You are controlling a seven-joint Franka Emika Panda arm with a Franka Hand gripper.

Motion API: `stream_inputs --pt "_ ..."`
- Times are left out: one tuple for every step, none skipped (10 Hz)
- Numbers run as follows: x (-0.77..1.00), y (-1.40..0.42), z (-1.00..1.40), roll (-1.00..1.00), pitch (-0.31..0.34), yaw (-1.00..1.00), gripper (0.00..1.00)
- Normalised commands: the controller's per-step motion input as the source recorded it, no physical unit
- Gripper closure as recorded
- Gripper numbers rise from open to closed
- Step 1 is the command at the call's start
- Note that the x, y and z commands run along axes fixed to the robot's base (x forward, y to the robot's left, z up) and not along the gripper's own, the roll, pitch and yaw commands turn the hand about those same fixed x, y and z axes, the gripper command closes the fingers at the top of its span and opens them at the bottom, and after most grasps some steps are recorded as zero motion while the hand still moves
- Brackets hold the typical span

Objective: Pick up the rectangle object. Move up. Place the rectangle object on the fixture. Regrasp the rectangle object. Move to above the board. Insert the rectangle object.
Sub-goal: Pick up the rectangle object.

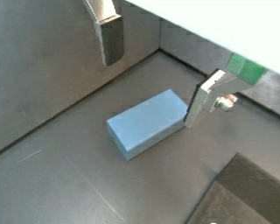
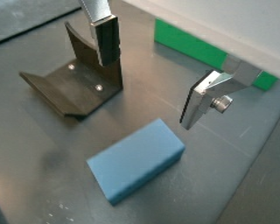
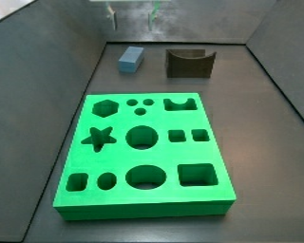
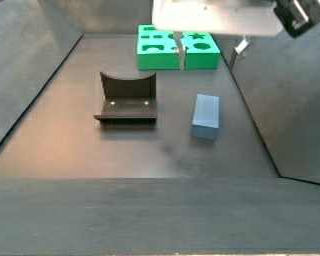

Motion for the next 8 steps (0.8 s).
stream_inputs --pt "-0.1 0.0 -0.39 -0.02 -0.206 -0.03 0.0" --pt "-0.11 0.0 -0.4 -0.01 -0.21 -0.06 0.0" --pt "-0.11 0.0 -0.4 -0.03 -0.224 -0.11 0.0" --pt "-0.09 0.0 -0.38 -0.05 -0.23 -0.1 0.0" --pt "-0.07 0.0 -0.4 -0.05 -0.23 -0.1 0.0" --pt "-0.02 0.0 -0.41 -0.05 -0.223 -0.15 0.0" --pt "-0.02 0.0 -0.37 -0.05 -0.233 -0.19 0.0" --pt "-0.02 0.0 -0.36 -0.09 -0.263 -0.21 0.0"
